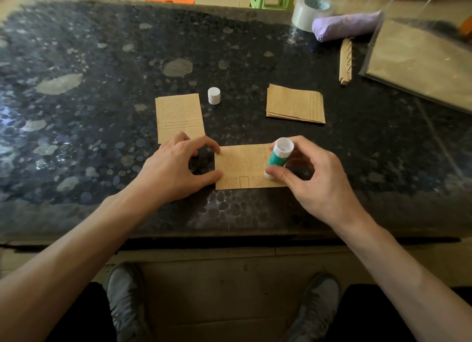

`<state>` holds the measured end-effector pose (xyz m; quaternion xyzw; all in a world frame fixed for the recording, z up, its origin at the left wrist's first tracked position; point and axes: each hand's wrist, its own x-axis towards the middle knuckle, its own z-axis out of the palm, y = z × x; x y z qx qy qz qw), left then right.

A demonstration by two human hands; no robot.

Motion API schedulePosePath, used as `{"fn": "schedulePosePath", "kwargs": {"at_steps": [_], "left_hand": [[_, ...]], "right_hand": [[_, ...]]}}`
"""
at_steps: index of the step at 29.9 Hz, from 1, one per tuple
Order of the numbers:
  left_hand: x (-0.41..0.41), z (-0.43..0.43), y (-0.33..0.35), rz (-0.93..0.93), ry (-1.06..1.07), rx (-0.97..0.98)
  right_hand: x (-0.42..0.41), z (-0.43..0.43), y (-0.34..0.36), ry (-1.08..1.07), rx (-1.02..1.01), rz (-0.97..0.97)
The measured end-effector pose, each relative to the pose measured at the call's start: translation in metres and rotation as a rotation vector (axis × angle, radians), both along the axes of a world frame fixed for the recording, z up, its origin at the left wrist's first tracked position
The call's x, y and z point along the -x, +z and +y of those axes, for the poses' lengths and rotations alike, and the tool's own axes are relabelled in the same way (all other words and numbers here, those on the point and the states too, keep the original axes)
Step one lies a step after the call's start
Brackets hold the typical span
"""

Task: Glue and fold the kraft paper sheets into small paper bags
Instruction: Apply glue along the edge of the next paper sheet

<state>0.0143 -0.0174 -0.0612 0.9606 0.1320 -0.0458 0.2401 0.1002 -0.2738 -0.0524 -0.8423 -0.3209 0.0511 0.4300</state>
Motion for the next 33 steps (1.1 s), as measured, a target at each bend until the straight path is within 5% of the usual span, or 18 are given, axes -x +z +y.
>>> {"fn": "schedulePosePath", "kwargs": {"at_steps": [9, 33], "left_hand": [[0.0, 0.0, 0.001, -0.002, 0.006, 0.008], [0.001, -0.001, 0.0, -0.011, 0.007, 0.002]], "right_hand": [[-0.005, -0.012, 0.007, 0.108, 0.062, 0.071], [0.002, -0.031, 0.012, 0.125, 0.162, -0.148]]}}
